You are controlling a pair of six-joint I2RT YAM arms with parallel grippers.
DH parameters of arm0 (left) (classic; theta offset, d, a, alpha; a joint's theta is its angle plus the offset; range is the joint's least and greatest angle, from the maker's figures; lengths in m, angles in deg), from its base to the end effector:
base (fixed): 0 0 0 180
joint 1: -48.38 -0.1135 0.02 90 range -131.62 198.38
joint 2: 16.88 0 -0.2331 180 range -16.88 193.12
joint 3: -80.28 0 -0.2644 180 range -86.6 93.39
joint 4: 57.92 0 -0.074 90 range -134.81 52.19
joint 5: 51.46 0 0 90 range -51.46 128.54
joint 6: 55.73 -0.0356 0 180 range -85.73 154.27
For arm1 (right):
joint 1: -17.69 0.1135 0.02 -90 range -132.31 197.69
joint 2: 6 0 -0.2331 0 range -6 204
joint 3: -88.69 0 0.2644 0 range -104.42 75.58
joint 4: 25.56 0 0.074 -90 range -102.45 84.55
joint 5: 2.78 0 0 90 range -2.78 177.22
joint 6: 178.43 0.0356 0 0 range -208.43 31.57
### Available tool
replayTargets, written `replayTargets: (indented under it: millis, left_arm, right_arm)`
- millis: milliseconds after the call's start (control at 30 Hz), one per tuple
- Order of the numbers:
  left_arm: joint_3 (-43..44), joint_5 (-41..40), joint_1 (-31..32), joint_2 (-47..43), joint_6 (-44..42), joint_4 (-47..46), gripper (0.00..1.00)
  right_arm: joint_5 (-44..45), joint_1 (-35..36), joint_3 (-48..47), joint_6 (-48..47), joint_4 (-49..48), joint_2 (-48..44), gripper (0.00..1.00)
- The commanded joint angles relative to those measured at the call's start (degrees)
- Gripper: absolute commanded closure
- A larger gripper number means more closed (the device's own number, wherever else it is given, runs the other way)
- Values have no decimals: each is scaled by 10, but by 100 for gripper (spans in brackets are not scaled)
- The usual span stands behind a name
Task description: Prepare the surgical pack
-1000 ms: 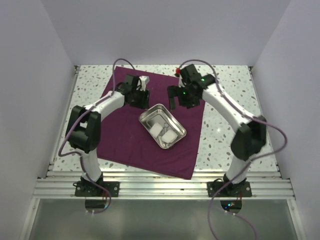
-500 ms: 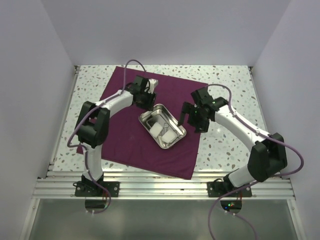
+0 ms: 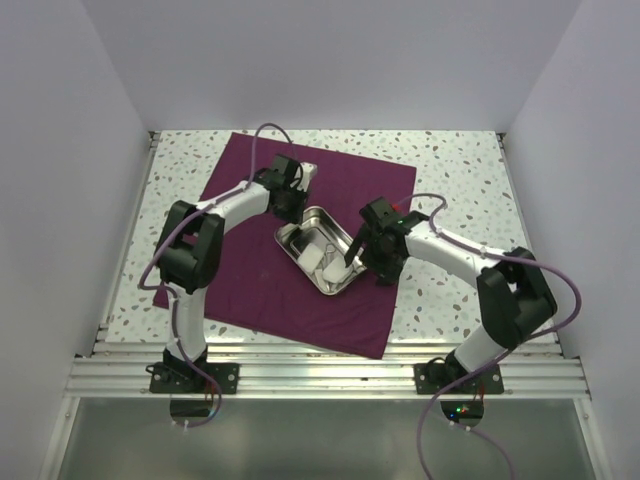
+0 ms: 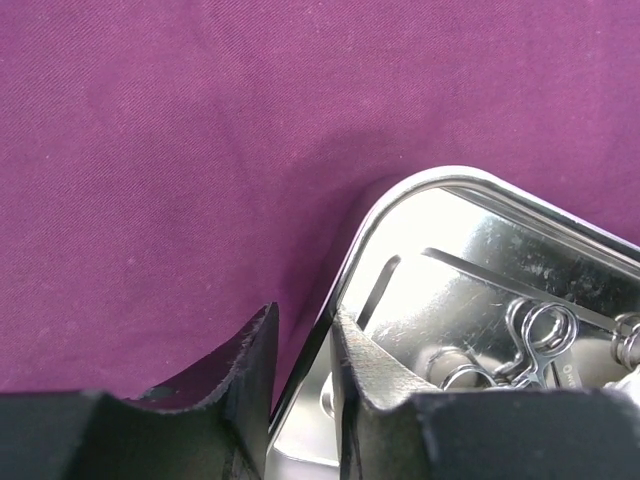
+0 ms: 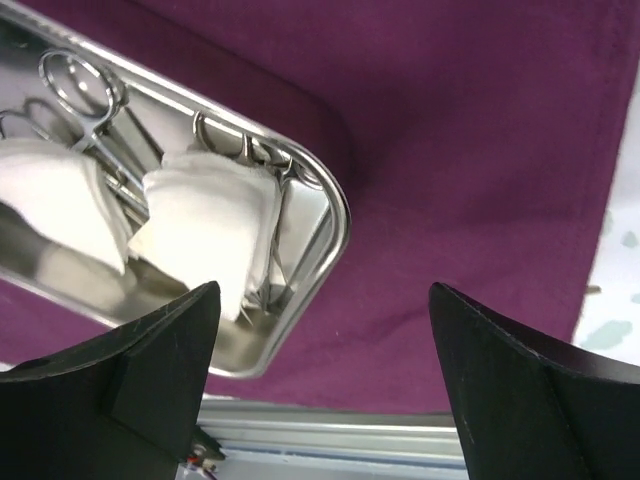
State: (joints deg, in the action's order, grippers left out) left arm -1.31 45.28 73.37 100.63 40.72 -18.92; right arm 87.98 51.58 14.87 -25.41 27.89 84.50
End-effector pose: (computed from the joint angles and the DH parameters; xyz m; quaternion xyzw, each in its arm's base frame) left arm 0.3928 -0.1877 0.1409 0.1706 0.9447 -0.1287 0.2487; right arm 0.2597 0.1739 0.1676 0.2488 0.9530 0.1248 0.1193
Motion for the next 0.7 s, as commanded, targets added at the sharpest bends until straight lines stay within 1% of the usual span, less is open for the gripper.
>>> replayTargets:
  millis: [0, 67, 133, 167, 200, 267, 333, 367, 400, 433, 500, 533, 567, 600, 633, 667]
  left_arm:
    - [22, -20, 1, 7, 0, 11, 72]
    - [21, -20, 1, 7, 4, 15, 76]
    - [17, -19, 1, 7, 10, 16, 78]
    - [15, -19, 2, 5, 11, 15, 81]
    - [10, -21, 1, 3, 14, 15, 83]
    - [4, -20, 3, -4, 16, 14, 86]
    - [-7, -22, 3, -11, 22, 14, 89]
    - [-11, -18, 3, -17, 25, 14, 93]
    - [-14, -15, 3, -20, 28, 18, 95]
    - [-18, -13, 3, -28, 36, 19, 100]
    - [-36, -8, 4, -42, 44, 21, 100]
    - [-44, -13, 4, -57, 59, 21, 100]
    - [-52, -21, 4, -66, 68, 22, 100]
    - [-72, -23, 3, -74, 77, 21, 100]
    - [-83, -23, 4, -90, 99, 21, 100]
    - [-107, -23, 4, -98, 112, 21, 100]
  right_arm:
    - [25, 7, -1, 43, -40, 28, 13]
    - [15, 10, 9, 45, -62, 36, 25]
    - [15, 13, 8, 46, -65, 54, 30]
    - [15, 13, 7, 46, -67, 59, 33]
    - [16, 13, 7, 45, -68, 64, 38]
    - [26, 14, 7, 44, -68, 62, 43]
    - [35, 13, 0, 37, -62, 58, 45]
    - [40, 14, -6, 30, -55, 59, 48]
    - [45, 13, -14, 14, -50, 63, 52]
    - [44, 14, -33, 4, -46, 65, 56]
    - [49, 14, -62, -42, -28, 78, 66]
    - [51, 14, -96, -60, -19, 98, 71]
    - [44, 14, -113, -78, 2, 108, 79]
    - [43, 13, -130, -118, 10, 119, 89]
    - [43, 13, -167, -141, 18, 131, 91]
    - [43, 13, -185, -180, 34, 152, 96]
